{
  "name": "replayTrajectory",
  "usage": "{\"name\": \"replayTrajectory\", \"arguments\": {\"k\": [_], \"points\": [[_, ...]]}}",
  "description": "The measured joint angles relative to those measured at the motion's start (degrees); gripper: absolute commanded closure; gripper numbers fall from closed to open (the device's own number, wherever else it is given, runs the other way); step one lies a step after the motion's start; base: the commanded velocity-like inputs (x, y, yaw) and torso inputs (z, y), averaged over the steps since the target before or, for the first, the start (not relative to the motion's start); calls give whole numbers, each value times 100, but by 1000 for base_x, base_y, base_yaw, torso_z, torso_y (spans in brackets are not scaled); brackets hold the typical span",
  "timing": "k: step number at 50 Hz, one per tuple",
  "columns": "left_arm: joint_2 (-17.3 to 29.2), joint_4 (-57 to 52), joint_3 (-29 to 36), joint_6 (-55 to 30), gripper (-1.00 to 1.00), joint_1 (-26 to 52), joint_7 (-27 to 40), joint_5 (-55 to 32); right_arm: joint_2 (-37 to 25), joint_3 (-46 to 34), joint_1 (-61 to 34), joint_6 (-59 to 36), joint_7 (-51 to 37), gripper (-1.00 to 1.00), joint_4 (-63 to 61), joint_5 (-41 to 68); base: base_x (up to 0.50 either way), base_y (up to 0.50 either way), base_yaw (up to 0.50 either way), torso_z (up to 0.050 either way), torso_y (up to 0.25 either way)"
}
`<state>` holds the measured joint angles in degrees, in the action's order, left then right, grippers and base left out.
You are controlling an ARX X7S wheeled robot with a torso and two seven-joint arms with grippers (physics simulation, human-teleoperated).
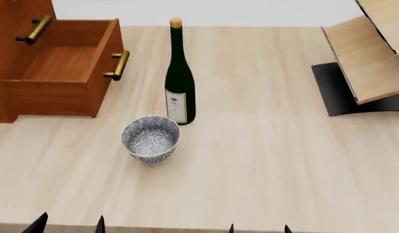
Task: Close the bottom drawer of the cabinet and open the top drawer.
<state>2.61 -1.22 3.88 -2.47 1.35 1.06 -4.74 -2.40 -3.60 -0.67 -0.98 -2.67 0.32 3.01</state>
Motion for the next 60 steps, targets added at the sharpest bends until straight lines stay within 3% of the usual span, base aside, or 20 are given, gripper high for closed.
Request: {"name": "replayTrajectory", "arguments": {"k": [45,60], "points": [[387,-382,385,416,-100,-17,317,-336,-333,-441,-54,-90,-510,-100,-200,294,0,0,0,50,0],[612,-1065,324,328,-100,326,419,-438,-435,-556,-130,-350,-632,-100,-517,356,0,0,0,1,0]]}}
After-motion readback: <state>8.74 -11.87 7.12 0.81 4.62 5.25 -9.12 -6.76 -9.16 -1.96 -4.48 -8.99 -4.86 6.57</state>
